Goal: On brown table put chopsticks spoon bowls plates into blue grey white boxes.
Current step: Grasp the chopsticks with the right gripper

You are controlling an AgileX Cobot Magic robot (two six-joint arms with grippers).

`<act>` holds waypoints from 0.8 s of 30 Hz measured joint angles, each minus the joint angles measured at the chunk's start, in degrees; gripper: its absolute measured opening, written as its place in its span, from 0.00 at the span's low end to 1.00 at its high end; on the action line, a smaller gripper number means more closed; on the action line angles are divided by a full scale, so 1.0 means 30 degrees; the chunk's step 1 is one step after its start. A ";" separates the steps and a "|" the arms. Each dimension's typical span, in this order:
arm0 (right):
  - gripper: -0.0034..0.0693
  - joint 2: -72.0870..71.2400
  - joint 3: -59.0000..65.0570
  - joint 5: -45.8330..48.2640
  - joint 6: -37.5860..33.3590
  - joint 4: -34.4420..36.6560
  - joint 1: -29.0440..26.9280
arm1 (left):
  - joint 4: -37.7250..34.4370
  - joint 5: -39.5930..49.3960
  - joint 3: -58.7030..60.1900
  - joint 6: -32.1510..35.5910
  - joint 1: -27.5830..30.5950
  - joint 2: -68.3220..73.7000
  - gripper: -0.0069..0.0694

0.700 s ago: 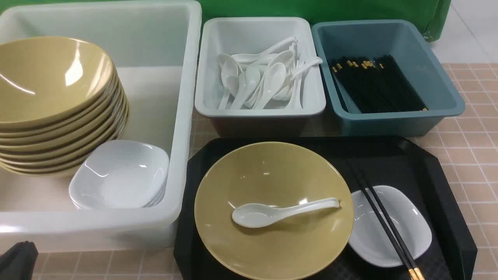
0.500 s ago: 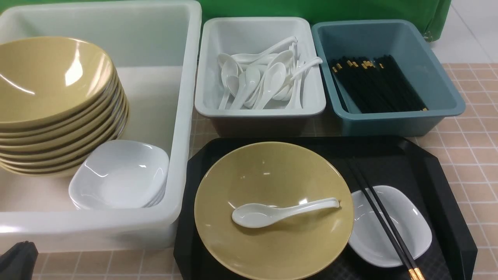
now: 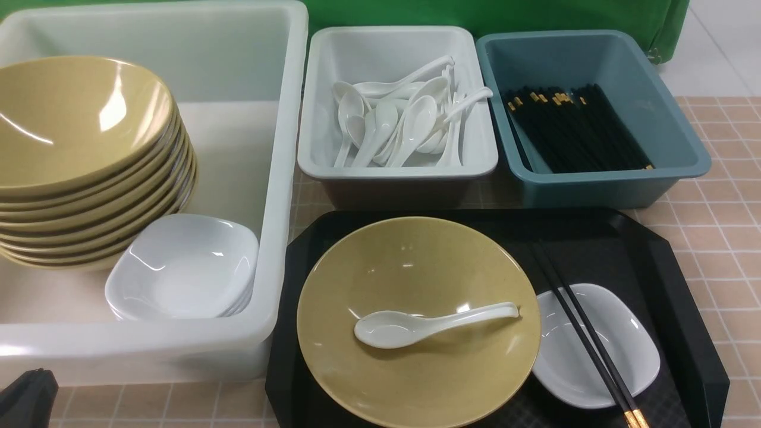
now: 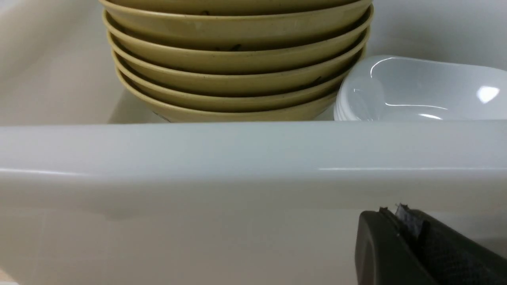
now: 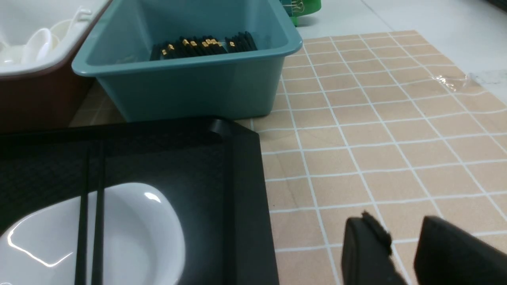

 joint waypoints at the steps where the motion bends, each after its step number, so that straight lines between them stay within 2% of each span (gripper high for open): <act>1: 0.37 0.0000 0.0000 0.0000 0.0000 0.0000 0.0000 | 0.0000 0.0000 0.0000 0.0000 0.0000 0.0000 0.09; 24: 0.37 0.0000 0.0000 0.0000 -0.0216 0.0000 0.0000 | 0.0000 0.0000 0.0000 0.0000 0.0000 0.0000 0.09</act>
